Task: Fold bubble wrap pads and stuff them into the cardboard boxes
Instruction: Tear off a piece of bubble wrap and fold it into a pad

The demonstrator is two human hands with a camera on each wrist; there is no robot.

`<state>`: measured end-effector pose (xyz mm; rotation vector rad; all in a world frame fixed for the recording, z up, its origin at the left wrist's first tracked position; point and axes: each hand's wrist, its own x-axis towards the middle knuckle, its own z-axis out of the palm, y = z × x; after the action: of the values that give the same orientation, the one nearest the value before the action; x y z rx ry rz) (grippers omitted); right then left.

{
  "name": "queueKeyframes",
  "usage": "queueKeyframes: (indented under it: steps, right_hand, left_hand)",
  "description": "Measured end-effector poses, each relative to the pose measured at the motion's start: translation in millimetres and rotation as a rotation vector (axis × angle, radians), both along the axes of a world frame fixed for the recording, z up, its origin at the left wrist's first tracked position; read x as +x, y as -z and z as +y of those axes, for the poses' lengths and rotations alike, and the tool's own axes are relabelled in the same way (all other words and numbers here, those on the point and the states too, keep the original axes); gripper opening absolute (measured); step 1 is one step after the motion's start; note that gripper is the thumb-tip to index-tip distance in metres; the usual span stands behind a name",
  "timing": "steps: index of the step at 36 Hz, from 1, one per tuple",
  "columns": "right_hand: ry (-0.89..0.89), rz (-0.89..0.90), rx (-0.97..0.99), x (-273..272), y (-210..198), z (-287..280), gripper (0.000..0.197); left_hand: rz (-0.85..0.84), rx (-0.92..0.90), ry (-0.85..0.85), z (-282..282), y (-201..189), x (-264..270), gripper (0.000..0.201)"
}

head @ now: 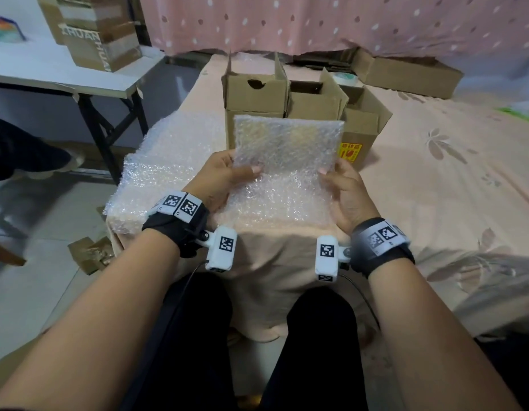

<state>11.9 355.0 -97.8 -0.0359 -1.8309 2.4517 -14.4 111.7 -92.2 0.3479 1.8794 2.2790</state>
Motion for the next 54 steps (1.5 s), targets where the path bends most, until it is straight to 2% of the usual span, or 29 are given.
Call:
queueKeyframes:
  steps: [3,7,22,26,33,36,40,42,43,46,49,54]
  right_hand:
    - [-0.023,0.016,0.059,0.4,0.6,0.6,0.033]
    - [-0.046,0.024,0.049,0.2,2.4,0.4,0.023]
    - [0.015,0.009,0.037,3.4,2.0,1.6,0.024]
    - [0.021,0.015,-0.009,6.2,0.0,-0.2,0.037]
    - [0.032,0.014,0.004,7.5,0.8,0.4,0.036]
    - [-0.003,0.023,0.011,7.1,2.7,1.4,0.043]
    - [-0.033,0.056,0.044,6.9,1.6,1.2,0.042]
    - [-0.029,0.052,0.050,5.9,1.7,1.7,0.047]
    - [-0.034,0.049,0.047,5.8,1.1,1.5,0.045]
    - [-0.064,0.055,0.050,7.2,0.4,1.4,0.012]
    - [-0.103,0.082,0.038,7.4,2.0,1.0,0.030]
    - [-0.075,0.008,-0.025,7.4,1.5,0.2,0.033]
  left_hand:
    - [-0.008,0.014,0.000,1.5,-0.1,0.5,0.033]
    - [-0.018,0.023,0.010,2.6,0.4,1.0,0.036]
    - [-0.070,0.050,0.092,-0.6,-0.9,1.5,0.037]
    - [-0.076,0.088,0.112,-0.3,-3.1,3.8,0.039]
    - [-0.073,0.067,0.110,-1.6,-6.7,-0.7,0.020]
    - [-0.083,0.087,0.112,-2.3,-6.2,-2.4,0.027]
    - [-0.093,0.115,0.123,-3.7,-4.2,-6.2,0.037]
    - [-0.104,0.110,0.125,-4.2,-3.4,-7.9,0.034]
    - [-0.109,0.106,0.127,-4.2,-3.4,-8.1,0.031]
    - [-0.108,0.112,0.110,-3.6,-4.8,-6.8,0.030]
    - [-0.121,0.118,0.110,-4.0,-5.0,-5.0,0.021]
    - [-0.147,0.195,0.115,-7.9,0.2,-3.8,0.030]
